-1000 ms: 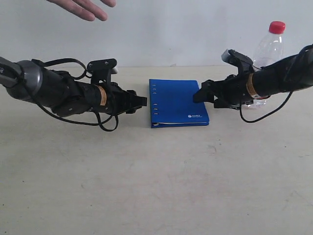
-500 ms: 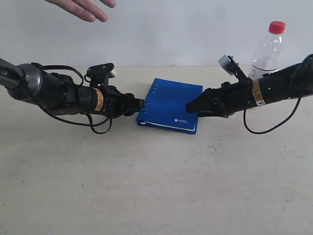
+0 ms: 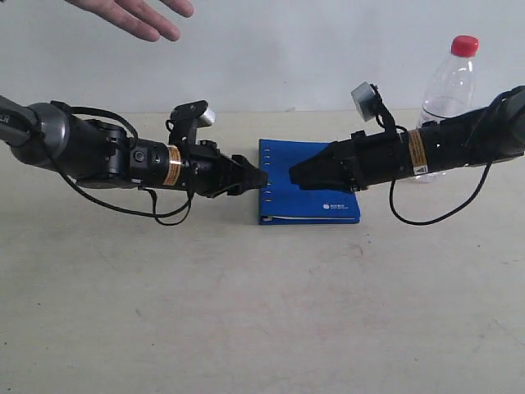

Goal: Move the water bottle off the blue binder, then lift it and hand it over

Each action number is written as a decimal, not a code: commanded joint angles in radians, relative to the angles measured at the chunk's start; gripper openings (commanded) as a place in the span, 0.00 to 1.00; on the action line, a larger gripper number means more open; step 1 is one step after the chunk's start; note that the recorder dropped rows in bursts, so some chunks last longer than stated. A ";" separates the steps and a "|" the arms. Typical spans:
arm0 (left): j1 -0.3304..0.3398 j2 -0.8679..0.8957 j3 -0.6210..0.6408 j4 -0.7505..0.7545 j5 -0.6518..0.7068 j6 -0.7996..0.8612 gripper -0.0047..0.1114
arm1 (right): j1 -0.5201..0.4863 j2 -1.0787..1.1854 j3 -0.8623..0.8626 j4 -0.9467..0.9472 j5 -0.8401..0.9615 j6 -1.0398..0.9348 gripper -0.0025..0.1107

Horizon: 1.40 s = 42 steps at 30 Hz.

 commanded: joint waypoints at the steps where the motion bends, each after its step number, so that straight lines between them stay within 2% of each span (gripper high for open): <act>1: 0.054 -0.013 -0.003 0.005 -0.010 -0.143 0.48 | -0.004 -0.012 -0.002 0.001 0.165 0.019 0.40; 5: 0.094 -0.013 -0.003 0.005 -0.010 -0.279 0.51 | -0.004 -0.012 -0.002 -0.024 0.291 0.073 0.44; 9: 0.092 -0.013 -0.003 0.007 -0.070 -0.325 0.56 | -0.004 -0.012 -0.002 -0.056 0.309 0.073 0.62; 11: 0.082 -0.013 -0.003 0.007 -0.109 -0.326 0.58 | -0.004 -0.018 -0.002 -0.063 0.316 0.067 0.67; 17: 0.066 -0.013 -0.006 0.009 -0.129 -0.329 0.58 | -0.009 -0.083 -0.002 -0.072 0.523 0.065 0.67; 20: 0.066 -0.013 -0.006 0.017 -0.097 -0.326 0.58 | -0.027 -0.106 -0.002 -0.072 0.617 0.130 0.67; 25: 0.066 -0.011 -0.006 0.034 -0.111 -0.326 0.58 | -0.072 -0.084 0.000 -0.072 0.569 0.254 0.67; 31: 0.066 -0.011 -0.006 0.044 -0.140 -0.326 0.58 | -0.102 -0.045 0.000 -0.072 0.539 0.281 0.67; 38: 0.066 0.002 -0.015 0.095 -0.179 -0.326 0.58 | -0.102 0.022 0.000 -0.072 0.325 0.279 0.67; 42: 0.066 0.005 -0.015 0.124 -0.260 -0.329 0.58 | -0.101 0.066 0.000 -0.072 0.199 0.271 0.67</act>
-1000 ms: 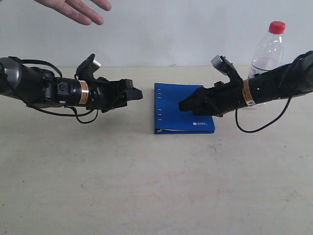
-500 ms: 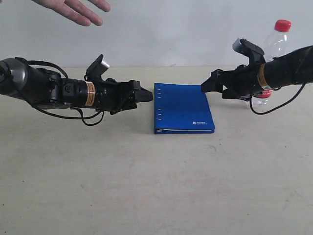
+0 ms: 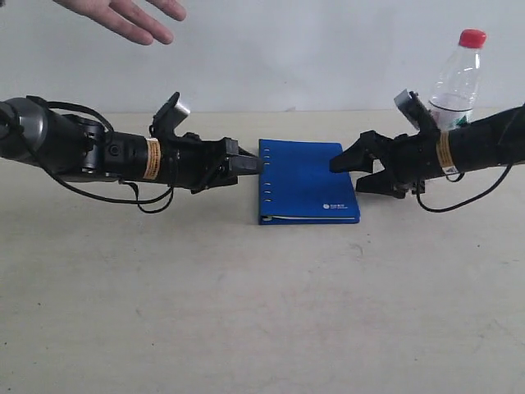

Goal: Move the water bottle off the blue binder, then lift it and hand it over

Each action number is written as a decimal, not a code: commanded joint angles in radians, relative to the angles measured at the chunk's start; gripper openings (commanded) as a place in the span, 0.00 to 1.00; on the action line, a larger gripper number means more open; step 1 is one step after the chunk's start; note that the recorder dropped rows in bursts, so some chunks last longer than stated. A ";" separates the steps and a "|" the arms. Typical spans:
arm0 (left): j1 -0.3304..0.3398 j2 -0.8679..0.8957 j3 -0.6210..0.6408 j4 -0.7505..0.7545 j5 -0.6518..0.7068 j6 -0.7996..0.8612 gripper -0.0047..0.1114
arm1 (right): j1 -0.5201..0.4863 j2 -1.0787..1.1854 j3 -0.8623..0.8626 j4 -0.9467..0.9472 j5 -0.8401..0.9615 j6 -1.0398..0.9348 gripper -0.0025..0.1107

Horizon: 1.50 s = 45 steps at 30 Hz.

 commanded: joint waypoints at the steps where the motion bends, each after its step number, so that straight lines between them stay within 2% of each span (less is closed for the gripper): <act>1: -0.002 0.003 -0.007 0.030 -0.124 -0.009 0.58 | 0.001 0.066 0.000 -0.027 -0.169 -0.048 0.67; 6: -0.002 0.003 -0.007 0.036 -0.173 -0.009 0.58 | 0.008 0.076 0.000 -0.013 -0.309 -0.147 0.67; 13: -0.002 0.003 -0.007 0.077 -0.200 -0.013 0.58 | 0.026 0.068 0.000 0.029 -0.309 -0.179 0.66; 15: 0.000 0.003 -0.007 0.116 -0.200 -0.013 0.58 | 0.033 0.068 0.000 0.022 -0.309 -0.179 0.62; 17: 0.005 0.003 -0.007 0.151 -0.181 -0.013 0.58 | 0.039 0.068 0.000 0.018 -0.309 -0.178 0.53; 18: 0.016 0.003 -0.007 0.163 -0.143 -0.013 0.58 | 0.039 0.068 0.000 0.018 -0.309 -0.170 0.47; 19: 0.025 0.003 -0.007 0.165 -0.110 -0.013 0.58 | 0.039 0.068 0.000 0.018 -0.309 -0.162 0.44; 24: 0.078 0.003 -0.007 0.113 -0.094 -0.013 0.58 | 0.039 0.068 0.000 0.053 -0.309 -0.183 0.47; 28: 0.081 0.014 -0.007 0.102 -0.205 0.033 0.58 | 0.053 0.068 0.000 0.164 -0.309 -0.201 0.47; 35: 0.079 0.057 -0.007 0.059 -0.351 0.059 0.57 | 0.097 0.068 0.000 0.182 -0.309 -0.242 0.47; 39: 0.079 0.071 -0.007 0.062 -0.414 0.059 0.57 | 0.120 0.068 0.000 0.192 -0.170 -0.246 0.47; 41: 0.079 0.071 -0.007 0.053 -0.430 0.059 0.57 | 0.120 0.068 0.000 0.194 -0.173 -0.265 0.41; 43: 0.088 0.071 -0.007 0.022 -0.431 0.059 0.57 | 0.116 0.066 0.000 0.188 -0.189 -0.274 0.27; 45: 0.105 0.071 -0.007 -0.015 -0.424 0.061 0.57 | 0.111 0.066 0.000 0.161 -0.195 -0.274 0.07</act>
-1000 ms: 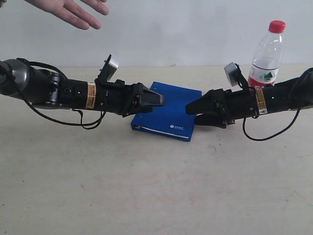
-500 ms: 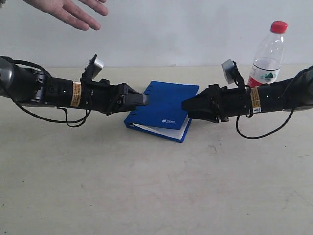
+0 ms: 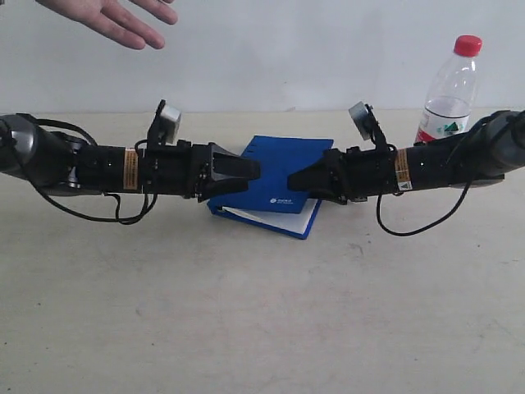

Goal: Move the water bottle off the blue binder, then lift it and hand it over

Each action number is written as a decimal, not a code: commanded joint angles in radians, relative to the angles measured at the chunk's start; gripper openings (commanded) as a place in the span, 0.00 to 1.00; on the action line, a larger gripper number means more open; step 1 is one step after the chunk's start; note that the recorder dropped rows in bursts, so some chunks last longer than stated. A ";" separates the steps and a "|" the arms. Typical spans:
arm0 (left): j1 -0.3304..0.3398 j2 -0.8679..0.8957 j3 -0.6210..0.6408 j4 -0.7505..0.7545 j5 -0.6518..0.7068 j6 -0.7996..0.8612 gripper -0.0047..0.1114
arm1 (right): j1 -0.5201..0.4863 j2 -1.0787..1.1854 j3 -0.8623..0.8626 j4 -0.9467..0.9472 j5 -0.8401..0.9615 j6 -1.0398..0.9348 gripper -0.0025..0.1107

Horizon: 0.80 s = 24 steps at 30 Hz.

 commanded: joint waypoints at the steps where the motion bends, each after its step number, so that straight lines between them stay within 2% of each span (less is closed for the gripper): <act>1: 0.032 -0.003 -0.002 -0.079 -0.006 0.007 0.57 | -0.011 -0.005 0.000 -0.035 -0.014 -0.015 0.02; 6: 0.112 -0.003 -0.002 -0.073 0.055 -0.013 0.57 | -0.032 -0.007 0.000 -0.192 -0.091 0.026 0.02; 10: 0.153 -0.003 -0.002 0.005 0.051 -0.083 0.57 | -0.048 -0.017 0.011 -0.208 -0.118 0.024 0.02; 13: 0.154 -0.003 -0.002 0.072 0.030 -0.093 0.57 | -0.048 -0.043 0.015 -0.208 -0.118 0.003 0.02; 24: 0.100 -0.003 -0.002 0.065 0.076 -0.001 0.57 | -0.046 -0.229 0.082 -0.208 -0.118 0.018 0.02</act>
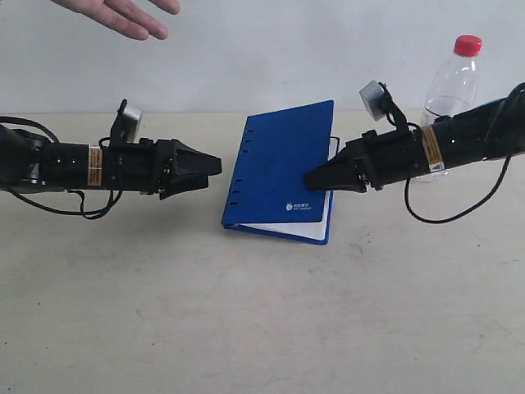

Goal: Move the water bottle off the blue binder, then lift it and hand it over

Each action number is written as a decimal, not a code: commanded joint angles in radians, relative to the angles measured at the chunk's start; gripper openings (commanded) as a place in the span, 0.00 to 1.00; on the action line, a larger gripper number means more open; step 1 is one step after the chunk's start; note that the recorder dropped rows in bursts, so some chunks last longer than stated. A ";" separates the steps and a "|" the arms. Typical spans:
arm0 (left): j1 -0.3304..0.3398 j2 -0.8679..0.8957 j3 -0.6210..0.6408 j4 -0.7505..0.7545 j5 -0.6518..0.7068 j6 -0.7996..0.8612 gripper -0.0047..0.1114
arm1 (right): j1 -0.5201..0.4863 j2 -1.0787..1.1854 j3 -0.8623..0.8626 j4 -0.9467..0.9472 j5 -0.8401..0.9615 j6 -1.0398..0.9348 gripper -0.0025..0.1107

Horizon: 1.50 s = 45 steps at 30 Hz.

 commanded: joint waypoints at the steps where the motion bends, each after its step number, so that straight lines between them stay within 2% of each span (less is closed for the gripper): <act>1: -0.027 -0.003 -0.002 -0.005 0.040 0.044 0.57 | -0.002 -0.098 0.050 0.010 -0.014 -0.016 0.02; 6: -0.054 -0.003 -0.002 -0.049 0.068 0.117 0.57 | 0.019 -0.134 0.103 0.010 -0.014 -0.048 0.02; 10: -0.078 0.003 -0.002 -0.128 0.013 0.177 0.57 | 0.024 -0.134 0.151 0.010 -0.014 -0.076 0.02; 14: -0.098 0.019 -0.002 -0.138 -0.105 0.196 0.57 | 0.024 -0.134 0.174 0.010 -0.014 -0.135 0.02; 21: -0.146 0.043 -0.002 -0.134 -0.105 0.227 0.57 | 0.024 -0.123 0.176 0.010 -0.014 -0.137 0.02; 22: -0.149 0.043 -0.002 -0.134 -0.105 0.227 0.57 | 0.024 -0.123 0.177 0.010 0.002 -0.121 0.02; 26: -0.155 0.041 -0.002 -0.142 -0.105 0.225 0.56 | 0.024 -0.123 0.177 0.010 0.300 -0.042 0.02; 27: -0.155 0.039 -0.002 -0.145 -0.105 0.212 0.52 | 0.024 -0.123 0.177 0.010 0.351 -0.040 0.02; 29: -0.155 0.039 -0.002 -0.176 -0.105 0.178 0.38 | 0.024 -0.123 0.177 0.010 0.425 -0.057 0.02; 30: -0.155 0.039 -0.002 -0.201 -0.105 0.162 0.29 | 0.024 -0.123 0.177 0.010 0.430 -0.079 0.05; 32: -0.155 0.039 -0.002 -0.235 -0.105 0.148 0.12 | 0.024 -0.123 0.177 0.010 0.417 -0.111 0.15; 36: -0.155 0.039 -0.002 -0.240 -0.105 0.146 0.10 | 0.024 -0.123 0.177 0.010 0.403 -0.117 0.46; 38: -0.155 0.036 -0.002 -0.226 -0.105 0.146 0.10 | 0.024 -0.123 0.177 0.010 0.417 -0.117 0.53; 40: -0.159 0.034 -0.002 -0.211 -0.105 0.144 0.10 | 0.024 -0.123 0.177 0.010 0.436 -0.117 0.48; 45: -0.196 0.028 -0.002 -0.204 -0.105 0.132 0.11 | 0.029 -0.123 0.177 0.010 0.436 -0.119 0.14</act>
